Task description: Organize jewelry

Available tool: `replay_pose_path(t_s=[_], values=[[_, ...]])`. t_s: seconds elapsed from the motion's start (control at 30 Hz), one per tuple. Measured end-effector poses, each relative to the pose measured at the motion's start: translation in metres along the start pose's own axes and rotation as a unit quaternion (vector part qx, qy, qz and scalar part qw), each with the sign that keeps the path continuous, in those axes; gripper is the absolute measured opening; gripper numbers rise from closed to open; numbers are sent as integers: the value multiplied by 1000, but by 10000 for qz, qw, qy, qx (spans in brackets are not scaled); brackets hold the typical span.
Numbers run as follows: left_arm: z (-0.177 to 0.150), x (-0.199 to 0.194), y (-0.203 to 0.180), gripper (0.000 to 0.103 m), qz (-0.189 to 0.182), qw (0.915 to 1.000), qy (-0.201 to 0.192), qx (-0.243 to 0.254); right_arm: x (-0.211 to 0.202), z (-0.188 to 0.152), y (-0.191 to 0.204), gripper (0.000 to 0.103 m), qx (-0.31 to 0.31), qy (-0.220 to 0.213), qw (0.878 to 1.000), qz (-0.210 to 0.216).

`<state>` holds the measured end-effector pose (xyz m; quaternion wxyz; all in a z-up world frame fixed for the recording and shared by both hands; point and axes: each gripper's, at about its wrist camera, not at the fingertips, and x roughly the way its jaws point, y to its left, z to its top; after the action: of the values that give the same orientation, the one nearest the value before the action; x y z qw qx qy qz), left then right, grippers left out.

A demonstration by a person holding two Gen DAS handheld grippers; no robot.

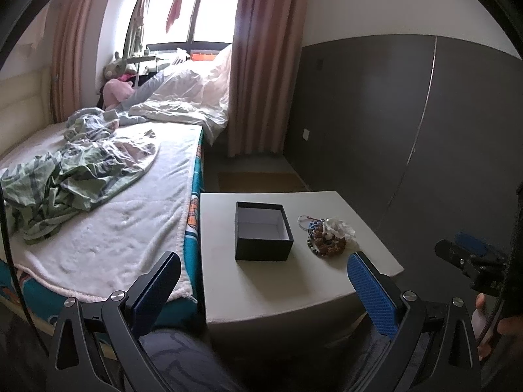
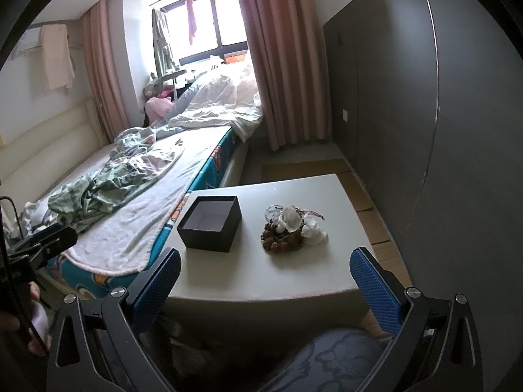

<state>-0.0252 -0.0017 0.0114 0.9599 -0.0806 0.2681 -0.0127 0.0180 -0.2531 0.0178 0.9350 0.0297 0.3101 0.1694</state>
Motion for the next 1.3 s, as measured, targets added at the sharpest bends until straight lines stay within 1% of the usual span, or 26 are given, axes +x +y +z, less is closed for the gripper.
replay_pose_path(t_s=[0.2, 0.63, 0.87, 1.3], values=[[0, -2, -3, 102, 49, 9999, -58, 80, -1, 1, 1, 103, 5, -22, 10000, 18], [0, -3, -6, 102, 221, 9996, -126, 80, -2, 1, 0, 103, 9, -58, 10000, 32], [1, -10, -5, 102, 215, 9996, -152, 120, -4, 2, 1, 103, 31, -63, 10000, 26], [1, -8, -7, 102, 201, 9997, -139, 100, -4, 3, 1, 103, 33, -56, 10000, 24]])
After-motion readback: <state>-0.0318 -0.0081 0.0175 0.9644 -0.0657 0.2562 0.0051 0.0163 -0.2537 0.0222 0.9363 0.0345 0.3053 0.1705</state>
